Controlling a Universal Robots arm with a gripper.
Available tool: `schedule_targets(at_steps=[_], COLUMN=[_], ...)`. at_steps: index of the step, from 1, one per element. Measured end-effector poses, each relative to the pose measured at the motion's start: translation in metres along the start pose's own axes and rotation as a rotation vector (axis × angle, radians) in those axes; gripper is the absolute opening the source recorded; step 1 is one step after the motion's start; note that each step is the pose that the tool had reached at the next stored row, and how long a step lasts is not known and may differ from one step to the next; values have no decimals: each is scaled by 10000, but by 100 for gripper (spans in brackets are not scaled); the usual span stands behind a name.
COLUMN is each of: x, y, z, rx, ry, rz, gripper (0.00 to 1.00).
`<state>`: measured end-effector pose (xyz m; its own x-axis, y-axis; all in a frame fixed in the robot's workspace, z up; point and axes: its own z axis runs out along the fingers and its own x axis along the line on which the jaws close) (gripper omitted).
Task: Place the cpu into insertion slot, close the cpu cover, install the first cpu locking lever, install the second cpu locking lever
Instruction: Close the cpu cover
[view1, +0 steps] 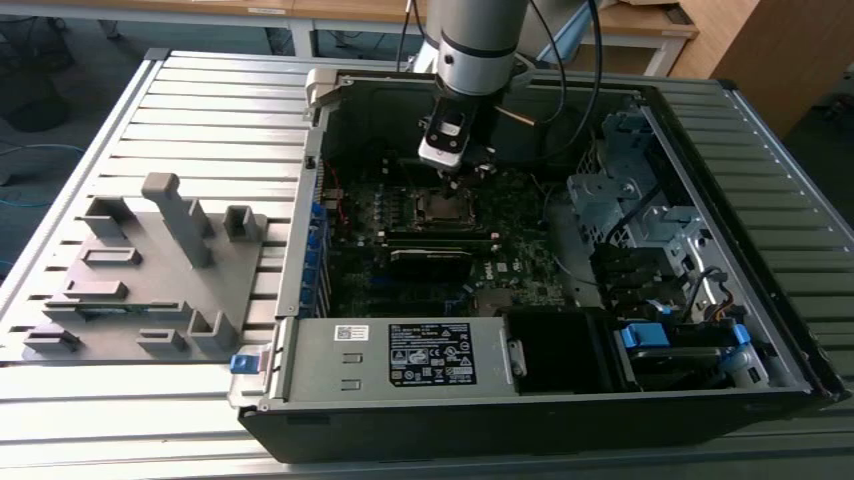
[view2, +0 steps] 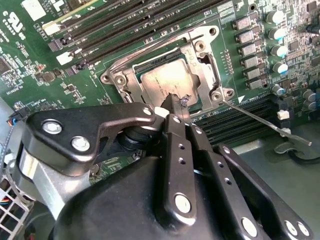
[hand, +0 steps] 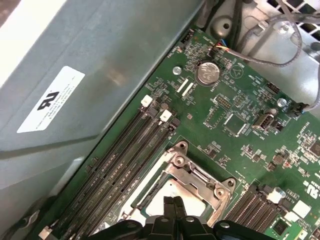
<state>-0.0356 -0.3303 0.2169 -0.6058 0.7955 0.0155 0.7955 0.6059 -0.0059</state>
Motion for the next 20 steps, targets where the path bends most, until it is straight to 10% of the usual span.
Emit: schedule_targets(at_steps=[20], x=[0], y=[0], z=[19], rx=[36], ry=[-10], rz=[-2611], gripper=[10])
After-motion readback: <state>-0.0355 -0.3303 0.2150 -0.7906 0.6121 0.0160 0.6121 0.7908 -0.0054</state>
